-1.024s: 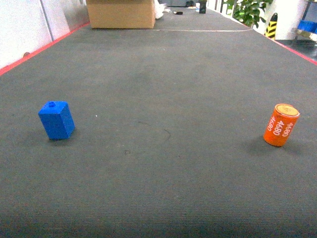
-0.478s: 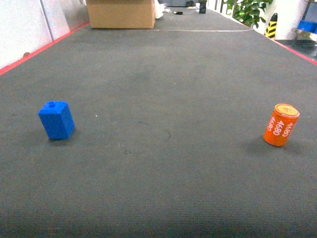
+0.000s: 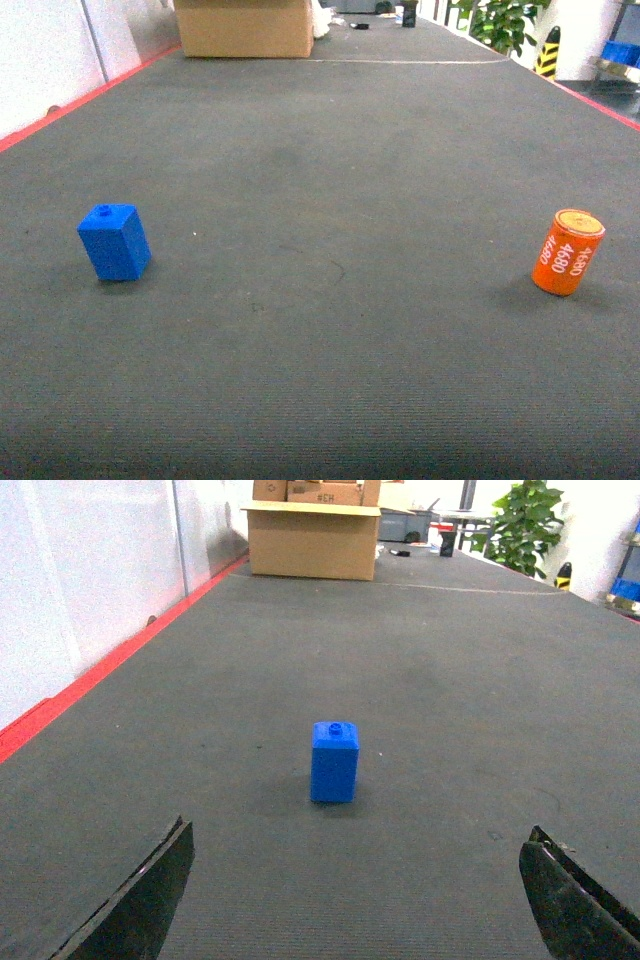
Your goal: Sort blue parts and orange caps into right shelf containers
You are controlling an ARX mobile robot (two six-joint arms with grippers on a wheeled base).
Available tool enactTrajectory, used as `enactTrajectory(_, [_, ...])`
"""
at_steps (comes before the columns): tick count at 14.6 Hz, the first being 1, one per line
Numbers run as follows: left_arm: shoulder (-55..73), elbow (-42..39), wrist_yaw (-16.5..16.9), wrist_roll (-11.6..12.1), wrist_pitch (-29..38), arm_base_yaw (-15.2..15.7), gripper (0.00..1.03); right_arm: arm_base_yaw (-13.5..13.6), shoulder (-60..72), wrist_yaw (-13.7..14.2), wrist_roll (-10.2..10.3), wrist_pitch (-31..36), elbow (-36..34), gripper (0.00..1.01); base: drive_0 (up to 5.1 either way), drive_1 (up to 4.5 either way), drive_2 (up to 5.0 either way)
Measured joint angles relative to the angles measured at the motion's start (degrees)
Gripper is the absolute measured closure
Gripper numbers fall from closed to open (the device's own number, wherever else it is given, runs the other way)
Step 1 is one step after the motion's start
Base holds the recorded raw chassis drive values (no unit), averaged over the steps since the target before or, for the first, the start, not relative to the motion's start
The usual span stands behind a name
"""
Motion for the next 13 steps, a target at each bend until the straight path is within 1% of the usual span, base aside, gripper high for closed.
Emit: enactTrajectory(13, [0.0,0.0,0.0,0.0,0.0,0.0,0.05,0.0,0.0,0.0,0.0,0.0,0.0,0.03,0.0,0.0,0.0])
